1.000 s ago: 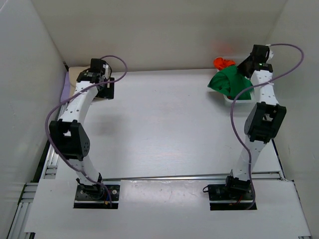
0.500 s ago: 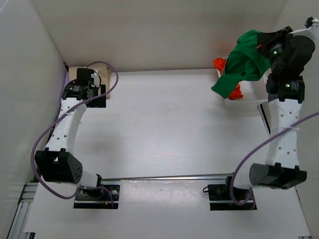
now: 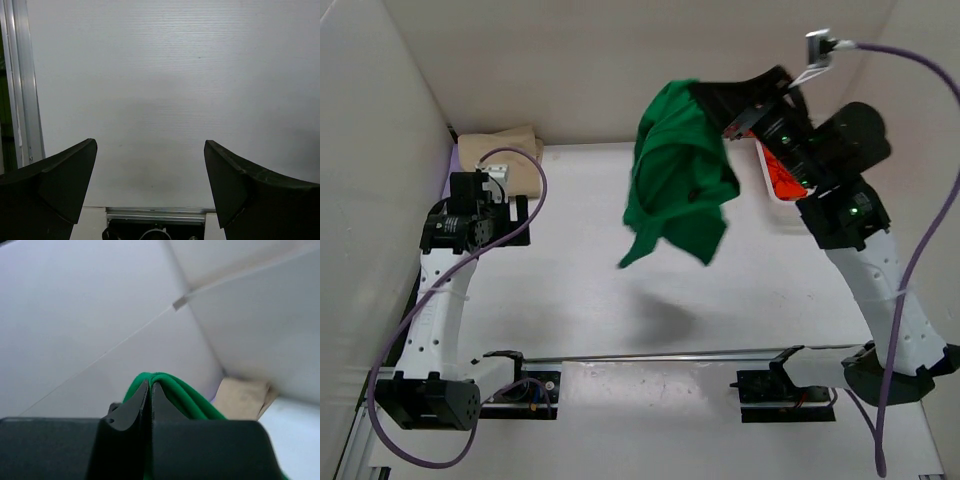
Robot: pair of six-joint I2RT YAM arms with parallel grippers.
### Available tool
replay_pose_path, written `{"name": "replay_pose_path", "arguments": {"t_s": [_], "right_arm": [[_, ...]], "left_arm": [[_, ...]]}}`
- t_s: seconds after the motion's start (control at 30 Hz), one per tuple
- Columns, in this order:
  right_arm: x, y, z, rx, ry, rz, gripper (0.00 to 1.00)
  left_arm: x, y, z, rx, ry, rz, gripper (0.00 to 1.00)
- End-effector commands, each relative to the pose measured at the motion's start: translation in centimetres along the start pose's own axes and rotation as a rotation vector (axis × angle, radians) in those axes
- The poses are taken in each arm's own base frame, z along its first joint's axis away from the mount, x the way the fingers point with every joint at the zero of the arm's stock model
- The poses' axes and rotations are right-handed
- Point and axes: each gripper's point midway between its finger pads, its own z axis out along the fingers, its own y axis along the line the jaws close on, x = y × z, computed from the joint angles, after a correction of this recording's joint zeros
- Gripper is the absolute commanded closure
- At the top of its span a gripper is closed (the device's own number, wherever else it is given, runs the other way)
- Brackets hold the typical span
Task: Fold and stack the t-shirts
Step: Move the tshirt to the center of the board, then flatten out the tshirt
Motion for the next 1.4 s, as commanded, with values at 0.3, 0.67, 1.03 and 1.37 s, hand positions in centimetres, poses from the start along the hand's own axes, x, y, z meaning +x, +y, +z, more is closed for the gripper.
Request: {"name": "replay_pose_path", "arguments": {"t_s": [0.3, 0.67, 1.03, 1.37], "right_arm": [[29.0, -27.1, -12.4, 1.088, 0.979, 0.101, 0.30], [37.5, -26.5, -16.1, 0.881, 1.135, 0.105, 0.36], [45.7, -20.7, -13.5, 0.514, 1.369, -0.038, 0.30], [50.4, -23.6, -16.1, 0.615, 1.527, -0.015, 0.77]], "left_arm": [[4.3, 0.4, 2.5, -0.020, 0.113, -0.002, 0.01], [13.6, -2.9, 7.3, -0.042, 0.343, 0.271, 0.01], [19.0, 0.7, 9.7, -0.179, 0.415, 0.241, 0.01], [23.4, -0.8, 10.2, -0.079, 0.550, 0.252, 0.90]]}}
